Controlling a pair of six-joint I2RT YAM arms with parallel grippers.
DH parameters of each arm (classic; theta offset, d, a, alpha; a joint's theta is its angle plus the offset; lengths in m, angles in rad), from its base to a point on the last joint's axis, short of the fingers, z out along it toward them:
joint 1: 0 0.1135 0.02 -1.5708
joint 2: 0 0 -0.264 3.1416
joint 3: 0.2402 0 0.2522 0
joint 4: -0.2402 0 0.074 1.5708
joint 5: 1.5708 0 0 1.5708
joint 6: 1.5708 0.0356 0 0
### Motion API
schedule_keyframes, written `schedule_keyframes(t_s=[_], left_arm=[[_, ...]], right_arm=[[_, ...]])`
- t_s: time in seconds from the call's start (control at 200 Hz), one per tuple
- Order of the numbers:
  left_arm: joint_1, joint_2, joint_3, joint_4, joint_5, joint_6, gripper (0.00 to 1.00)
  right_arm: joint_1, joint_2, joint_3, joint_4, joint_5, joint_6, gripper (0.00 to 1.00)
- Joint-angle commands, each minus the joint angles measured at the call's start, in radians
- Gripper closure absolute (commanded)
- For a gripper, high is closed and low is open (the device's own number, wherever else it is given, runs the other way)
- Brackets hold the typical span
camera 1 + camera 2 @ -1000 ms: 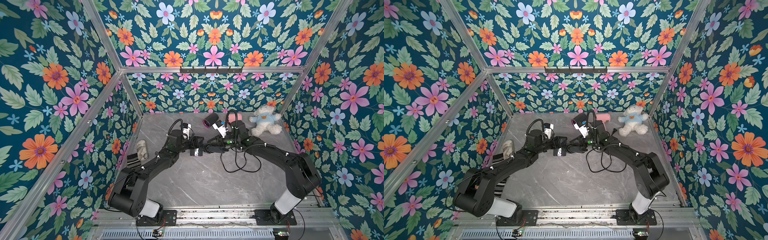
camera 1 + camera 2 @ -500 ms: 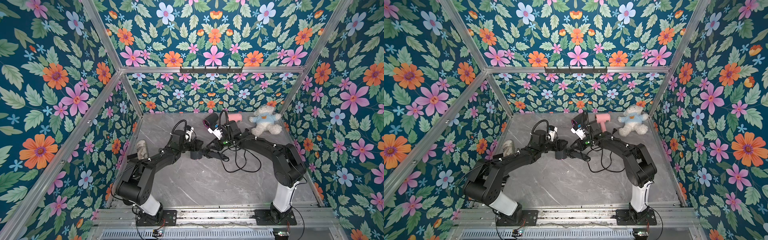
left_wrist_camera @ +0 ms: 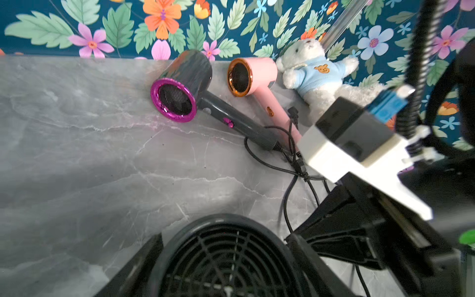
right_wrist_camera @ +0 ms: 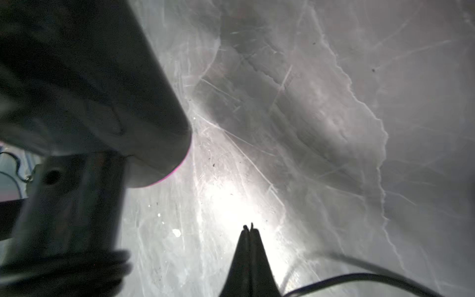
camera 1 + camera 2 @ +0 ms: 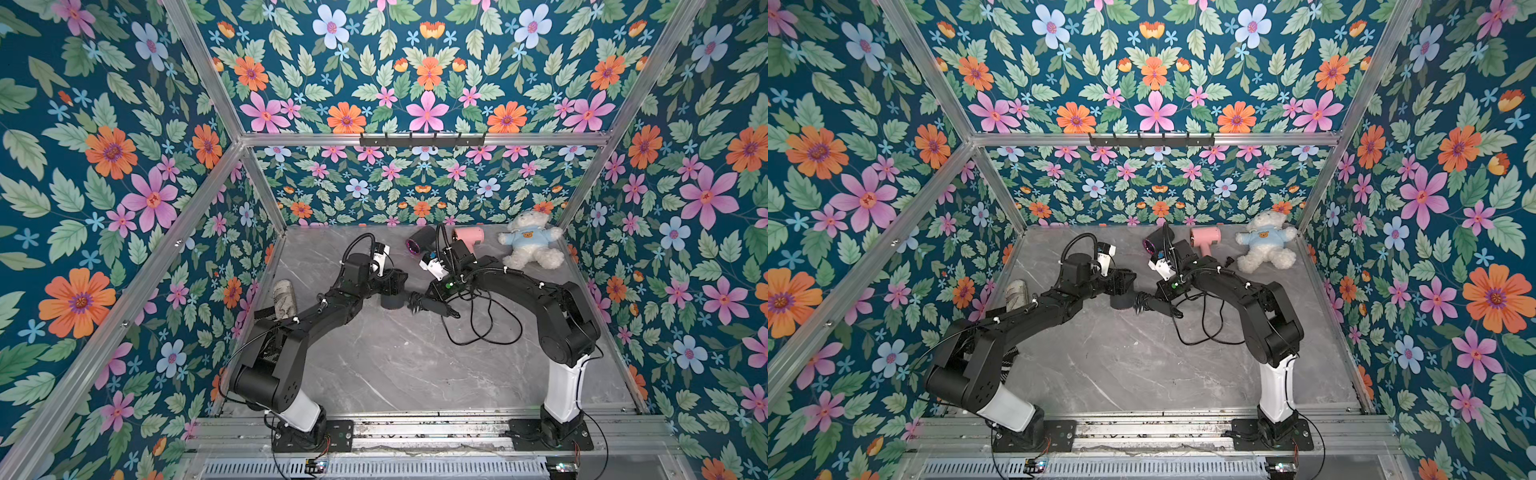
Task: Wrap the cord around the hair dryer
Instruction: Place the hair dryer at the center of the board.
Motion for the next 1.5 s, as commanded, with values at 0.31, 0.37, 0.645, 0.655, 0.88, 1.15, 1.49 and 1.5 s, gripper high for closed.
schedule_keyframes(t_s=[0.31,0.37,0.645,0.655,0.88,1.15,1.49,1.5], left_arm=[[-0.047,0.021,0.003,0.058,-0.226,-0.001,1.0],[-0.048,0.028,-0.007,0.058,-0.233,-0.007,1.0],[-0.048,-0.011,-0.026,0.073,-0.175,-0.018,1.0],[-0.048,-0.012,-0.022,0.064,-0.173,-0.017,1.0],[-0.051,-0.067,-0.04,0.023,-0.184,0.015,1.0],[-0.077,-0.07,-0.047,0.015,-0.219,0.03,1.0],[-0.186,-0.107,-0.084,0.063,-0.433,0.12,1.0],[-0.189,-0.106,-0.086,0.066,-0.434,0.122,1.0]], right_arm=[[-0.018,-0.033,0.002,-0.062,0.084,0.069,1.0],[-0.047,-0.068,-0.016,-0.049,0.026,0.098,1.0],[-0.133,-0.156,-0.061,-0.065,-0.087,0.1,1.0],[-0.136,-0.159,-0.062,-0.069,-0.092,0.1,1.0],[-0.197,-0.236,-0.09,-0.123,-0.126,0.104,0.66],[-0.225,-0.296,-0.072,-0.163,-0.083,0.312,0.58],[-0.163,-0.346,-0.136,-0.123,-0.046,0.731,0.58],[-0.162,-0.346,-0.139,-0.117,-0.048,0.739,0.58]])
